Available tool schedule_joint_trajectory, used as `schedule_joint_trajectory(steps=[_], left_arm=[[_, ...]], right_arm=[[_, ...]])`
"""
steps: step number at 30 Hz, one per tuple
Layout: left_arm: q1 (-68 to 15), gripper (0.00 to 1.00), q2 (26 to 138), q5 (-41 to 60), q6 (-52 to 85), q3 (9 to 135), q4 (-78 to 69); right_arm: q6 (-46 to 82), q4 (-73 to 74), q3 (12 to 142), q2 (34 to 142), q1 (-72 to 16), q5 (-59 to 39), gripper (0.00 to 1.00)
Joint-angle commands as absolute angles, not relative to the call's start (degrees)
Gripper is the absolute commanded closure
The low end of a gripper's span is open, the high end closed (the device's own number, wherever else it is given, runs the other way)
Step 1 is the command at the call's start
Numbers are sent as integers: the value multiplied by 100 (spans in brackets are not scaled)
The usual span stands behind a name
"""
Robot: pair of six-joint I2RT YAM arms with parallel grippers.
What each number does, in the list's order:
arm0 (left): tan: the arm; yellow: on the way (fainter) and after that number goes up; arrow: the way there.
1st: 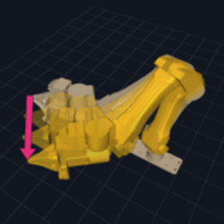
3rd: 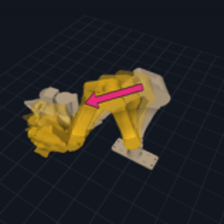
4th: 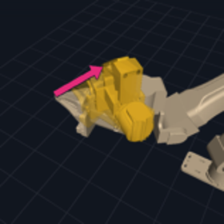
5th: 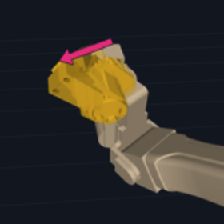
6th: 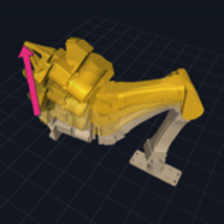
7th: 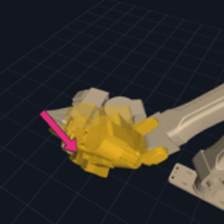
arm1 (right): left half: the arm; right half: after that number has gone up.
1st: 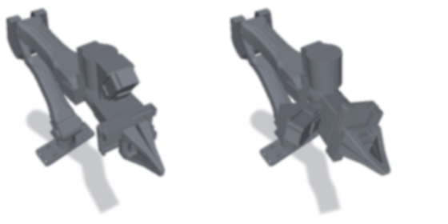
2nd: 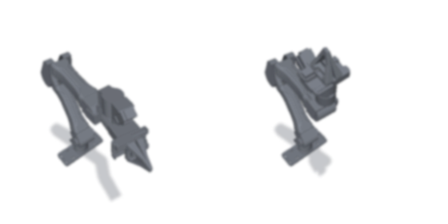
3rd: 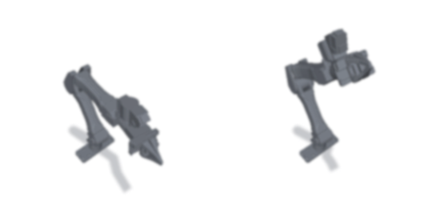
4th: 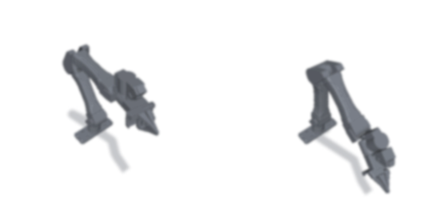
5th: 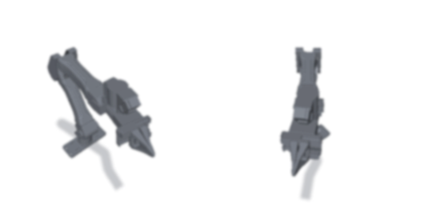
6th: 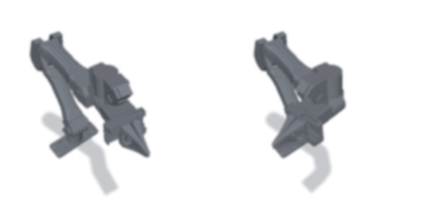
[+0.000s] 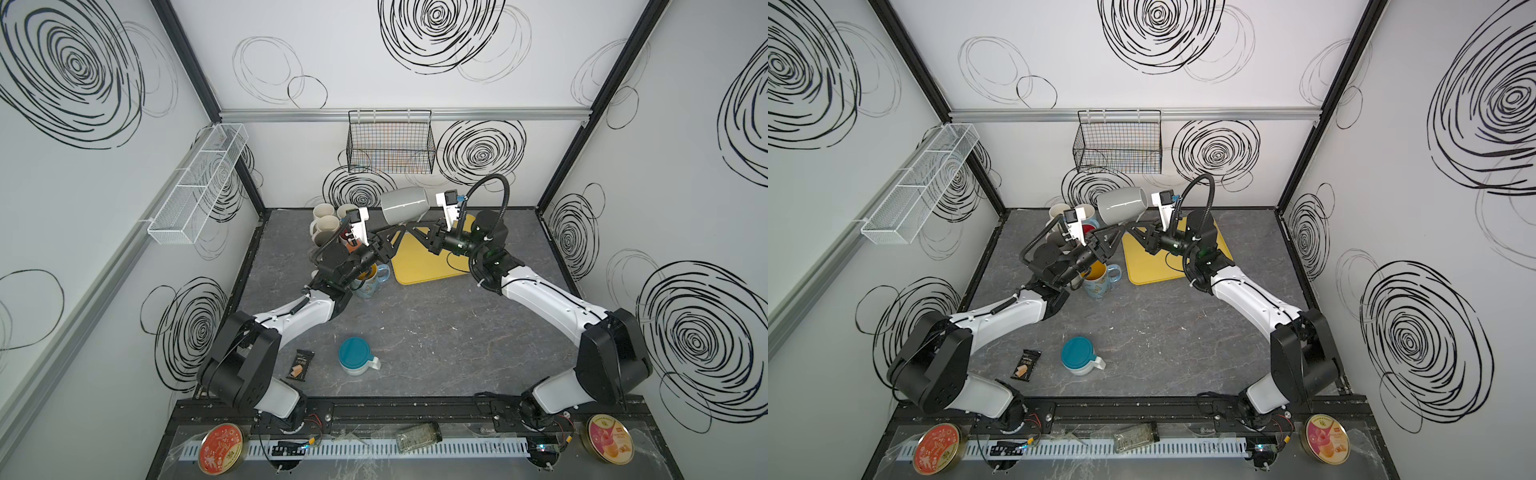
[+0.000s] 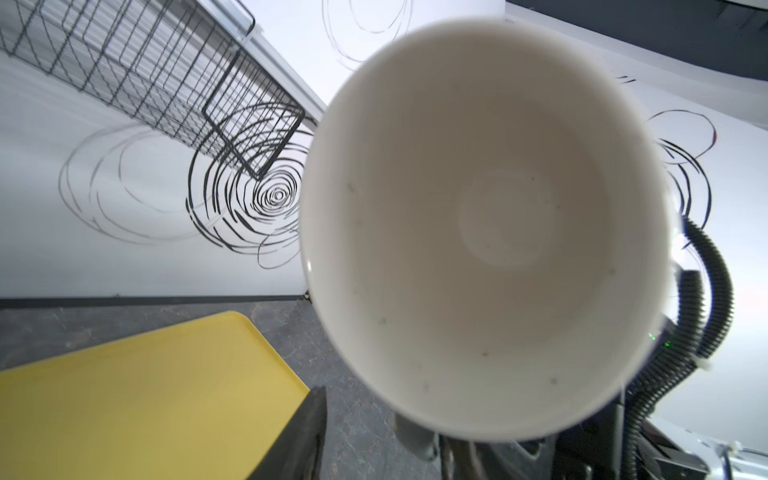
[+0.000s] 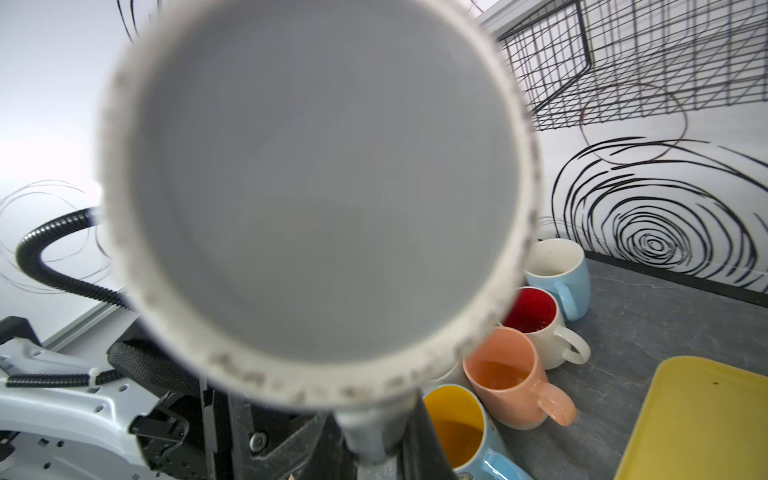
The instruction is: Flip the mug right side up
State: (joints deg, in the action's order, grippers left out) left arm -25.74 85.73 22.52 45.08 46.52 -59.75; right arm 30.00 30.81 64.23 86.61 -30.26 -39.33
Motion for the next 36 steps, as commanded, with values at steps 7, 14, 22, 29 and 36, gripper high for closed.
schedule_joint_trajectory(steps=[7, 14, 22, 29, 36], left_arm=[[-2390, 67, 8630, 3096, 4967, 4789, -7601], [-2363, 76, 8650, 3741, 5492, 4986, -8400], [-2456, 76, 8466, 3977, 5325, 5125, -7941], [-2513, 99, 8174, 3778, 4678, 5082, -6929], [-2546, 100, 7876, 3301, 4210, 4975, -6161]], right_arm=[[4272, 4663, 6951, 8857, -3059, -5261, 100], [4587, 4763, 7168, 9029, -3029, -5749, 100], [4490, 4421, 7227, 9028, -3020, -5870, 100], [4291, 4123, 7207, 8878, -3023, -5679, 95], [3520, 3123, 7211, 8710, -3035, -4884, 70]])
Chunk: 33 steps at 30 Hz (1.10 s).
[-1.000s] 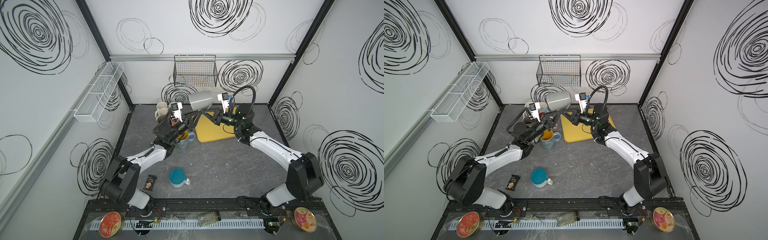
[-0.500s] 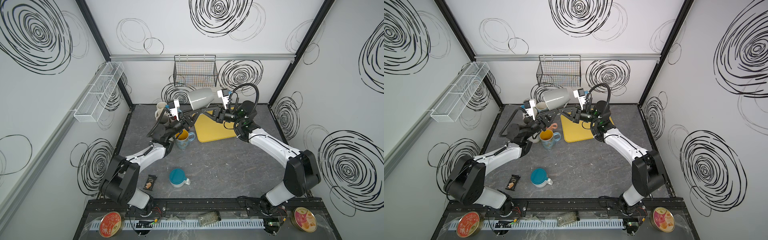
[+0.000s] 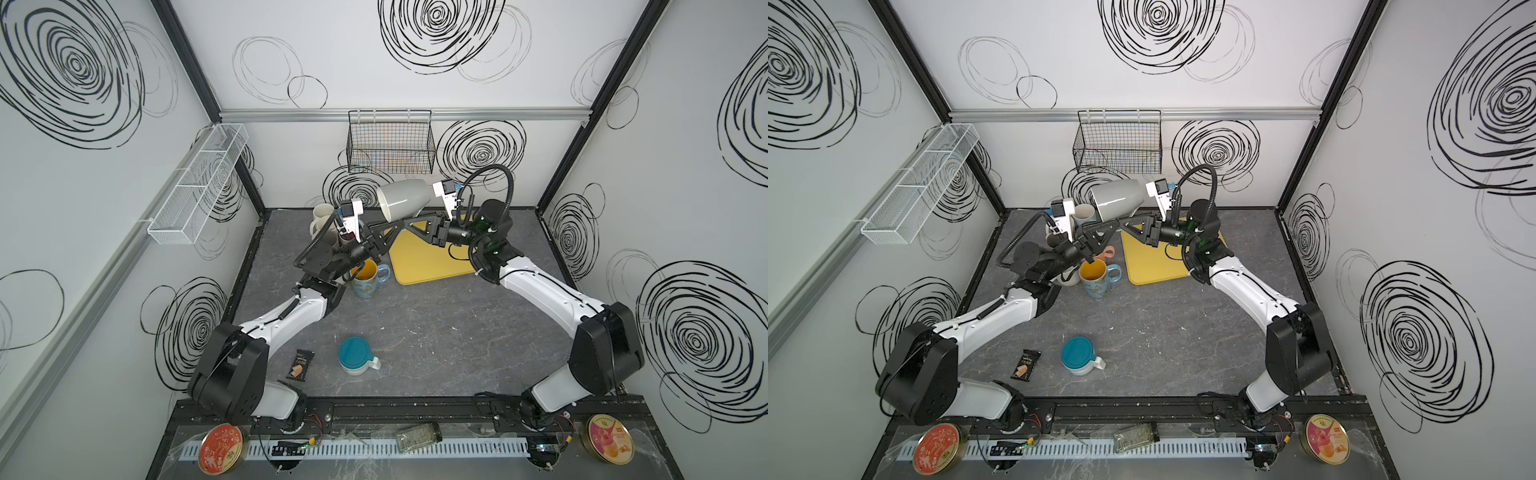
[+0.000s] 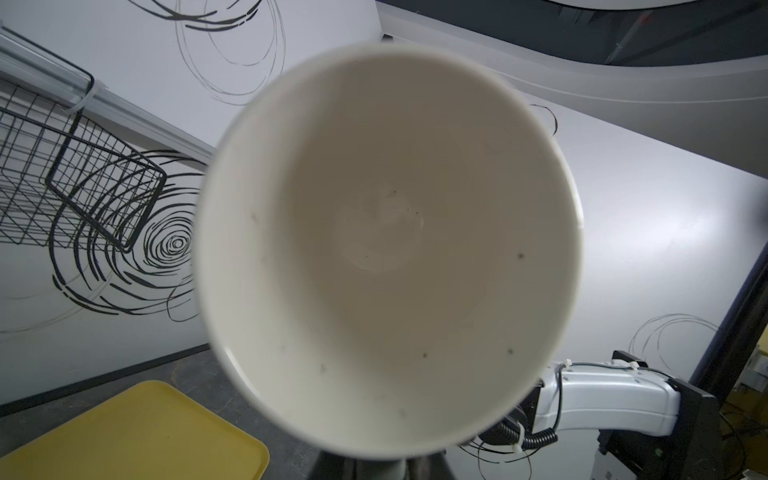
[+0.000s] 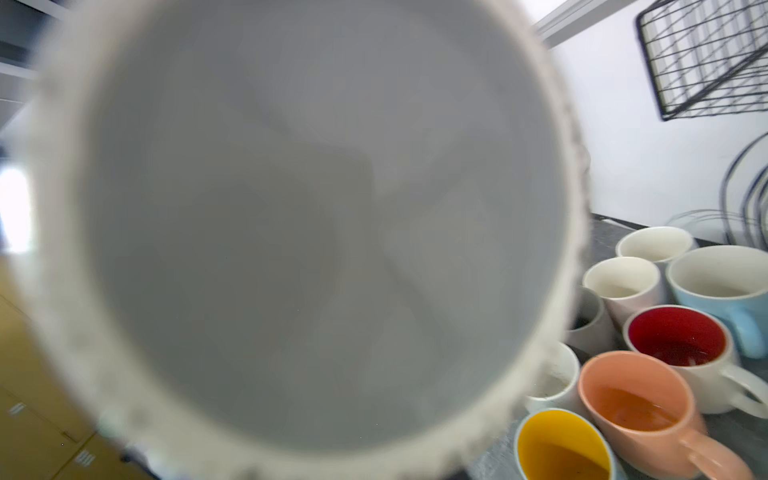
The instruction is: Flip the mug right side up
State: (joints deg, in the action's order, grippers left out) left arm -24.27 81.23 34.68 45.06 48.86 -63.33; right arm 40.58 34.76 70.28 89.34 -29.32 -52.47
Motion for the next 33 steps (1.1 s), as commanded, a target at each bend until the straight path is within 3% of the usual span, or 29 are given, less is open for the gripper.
schedule_joint_trajectory(steps=[1, 15, 24, 33], left_arm=[[-2539, 100, 7821, 3233, 4127, 4972, -6009], [-2527, 100, 7540, 2371, 3446, 5062, -4213], [-2401, 100, 7933, 1838, 2852, 5558, -2997], [-2201, 100, 8023, 1703, 1393, 6531, -732]], right_arm=[[3422, 2949, 7215, 8684, -3034, -4720, 69], [2816, 1760, 7030, 8621, -3072, -3261, 56], [2505, 1327, 6997, 8559, -2953, -3368, 52], [2288, 1056, 6694, 8366, -2523, -3282, 52]])
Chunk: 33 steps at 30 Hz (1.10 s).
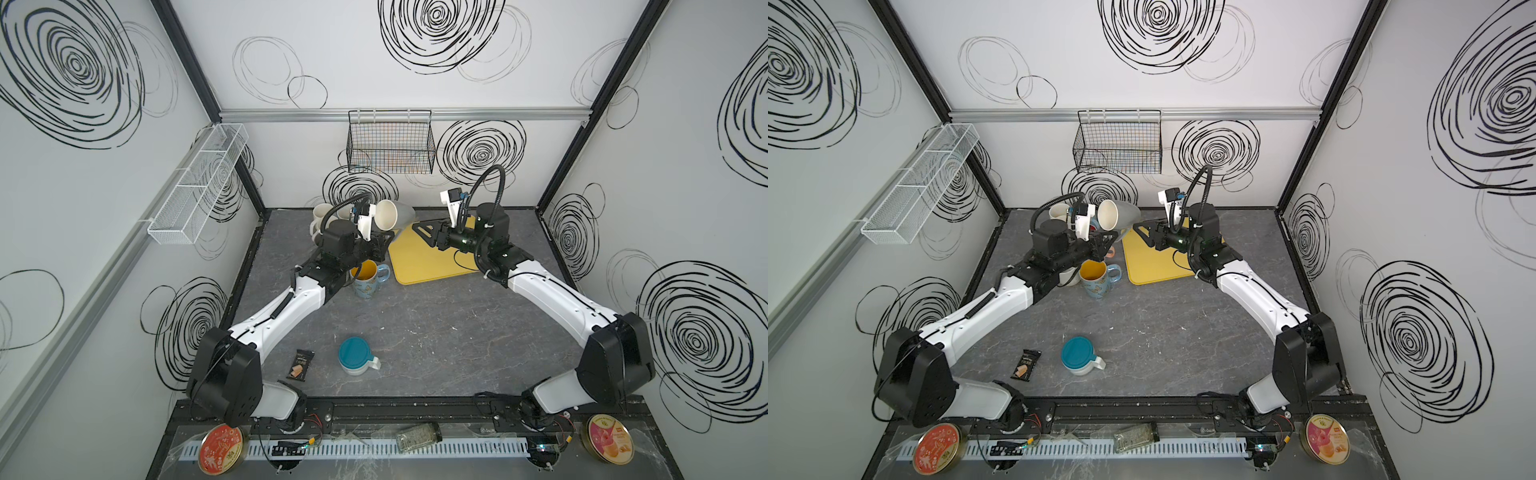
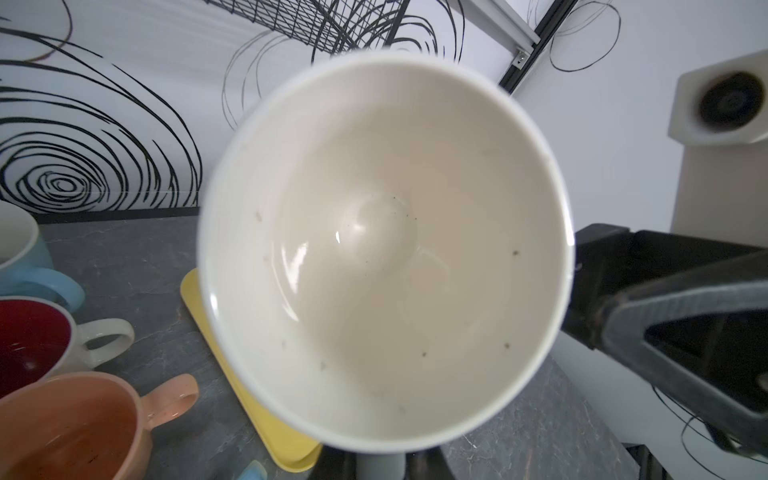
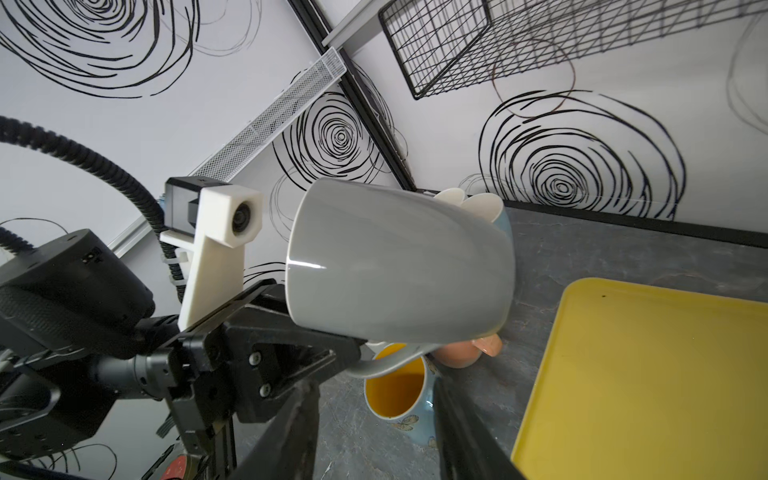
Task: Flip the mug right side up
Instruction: 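Carry the grey mug with the left gripper toward the mugs while right withdraws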
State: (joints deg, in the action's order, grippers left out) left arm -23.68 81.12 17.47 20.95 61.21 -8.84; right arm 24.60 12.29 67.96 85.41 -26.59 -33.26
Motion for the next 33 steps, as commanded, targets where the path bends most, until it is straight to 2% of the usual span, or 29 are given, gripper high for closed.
schedule_joint_trajectory(steps=[1, 8, 14, 26, 33], left_arm=[[-2136, 100, 8052, 1797, 1374, 6525, -729], [-2075, 100, 8497, 2074, 1290, 6574, -695], [-1838, 100, 8375, 2164, 929, 6824, -90], [-491, 100, 7420, 2772, -301, 7405, 2699], [-182, 100, 6762, 2225, -293, 7001, 3634]], right_arm=[[2277, 1024, 6674, 8372, -2490, -3312, 52], [2343, 1076, 6410, 8542, -2331, -3516, 52], [2259, 1049, 6446, 8643, -2227, -3570, 53], [2171, 1002, 6486, 8773, -2225, -3489, 53], [1982, 817, 6616, 8998, -2228, -3512, 54]])
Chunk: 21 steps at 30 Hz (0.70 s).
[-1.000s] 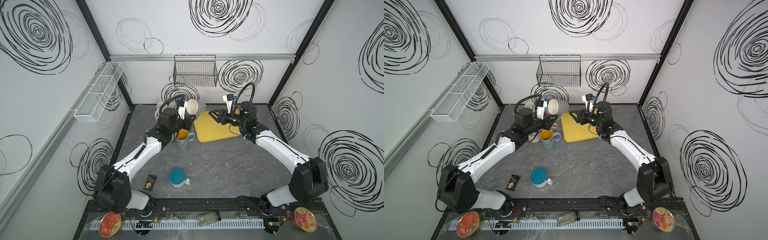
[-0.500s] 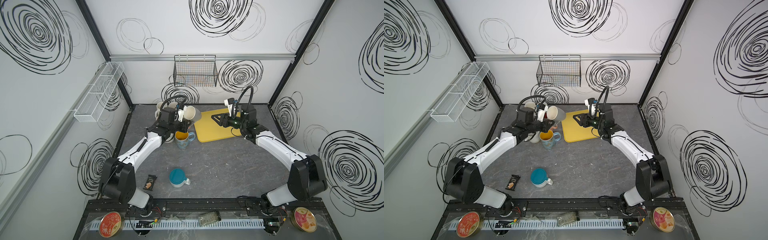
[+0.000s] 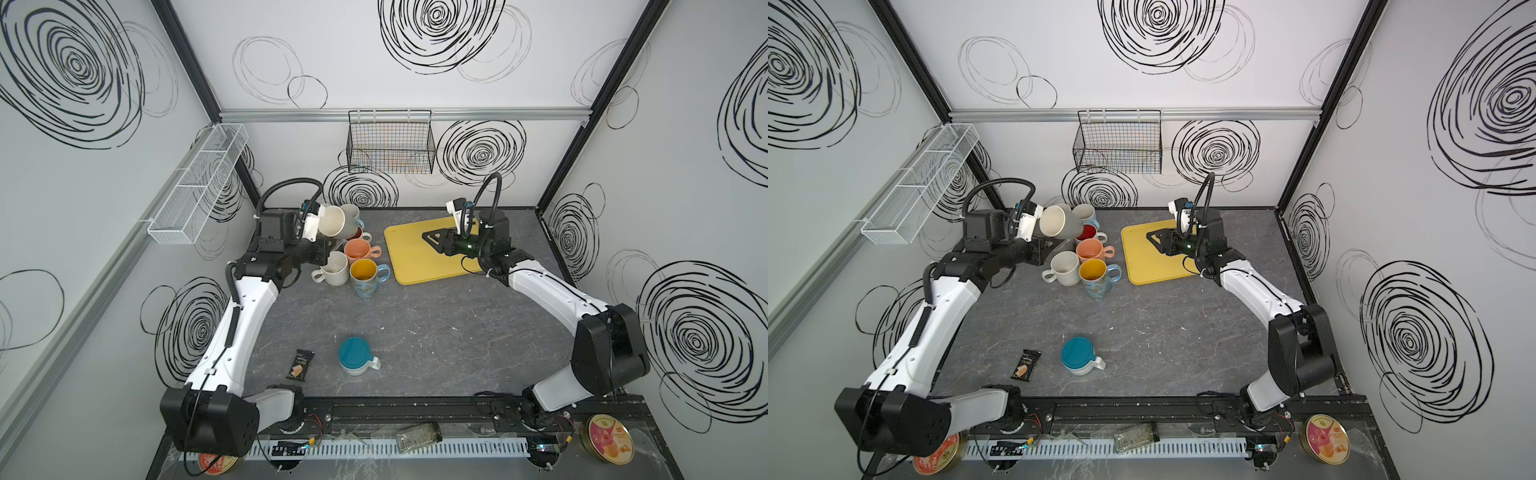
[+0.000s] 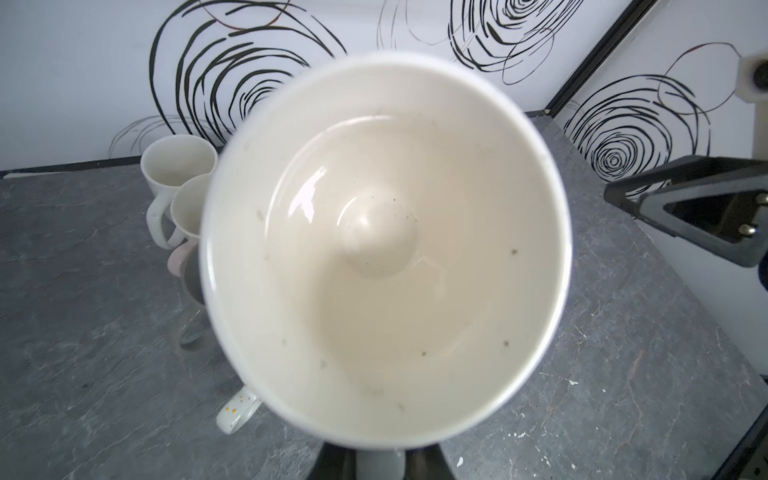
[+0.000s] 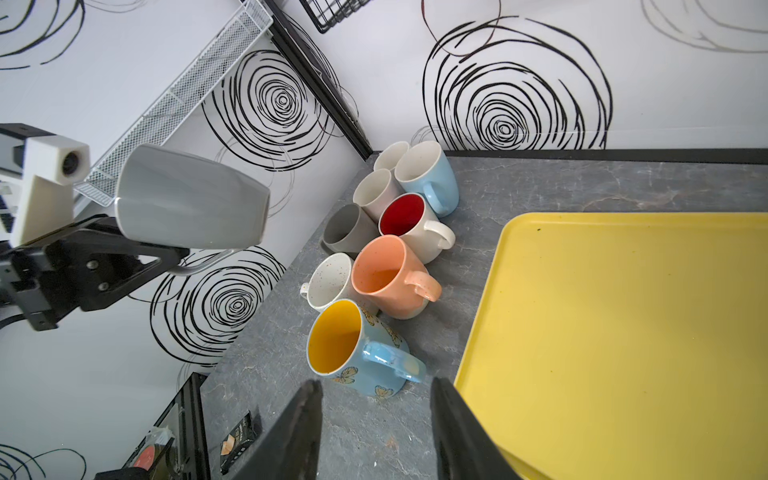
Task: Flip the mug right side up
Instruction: 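Carry the grey mug with the left gripper toward the mugs while right withdraws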
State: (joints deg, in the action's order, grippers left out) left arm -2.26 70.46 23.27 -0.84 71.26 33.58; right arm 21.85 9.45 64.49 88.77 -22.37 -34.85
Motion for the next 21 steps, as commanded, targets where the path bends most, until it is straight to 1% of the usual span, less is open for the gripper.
schedule_joint_trajectory(steps=[1, 5, 10, 14, 21], left_arm=[[-138, 100, 6665, 2168, -225, 6896, 3671], [73, 100, 6261, 2112, 6, 6431, 3741], [209, 100, 6021, 1767, 109, 6253, 4252], [221, 100, 5944, 1601, 297, 6074, 4441], [-25, 100, 5880, 1230, 856, 5492, 4117]], right_arm=[[1940, 789, 6626, 9008, -2228, -3486, 54], [1803, 719, 6687, 9104, -2217, -3434, 54], [1765, 676, 6825, 9280, -2224, -3448, 54], [1677, 610, 6889, 9359, -2228, -3333, 55], [1506, 422, 6979, 9459, -2267, -3129, 55]])
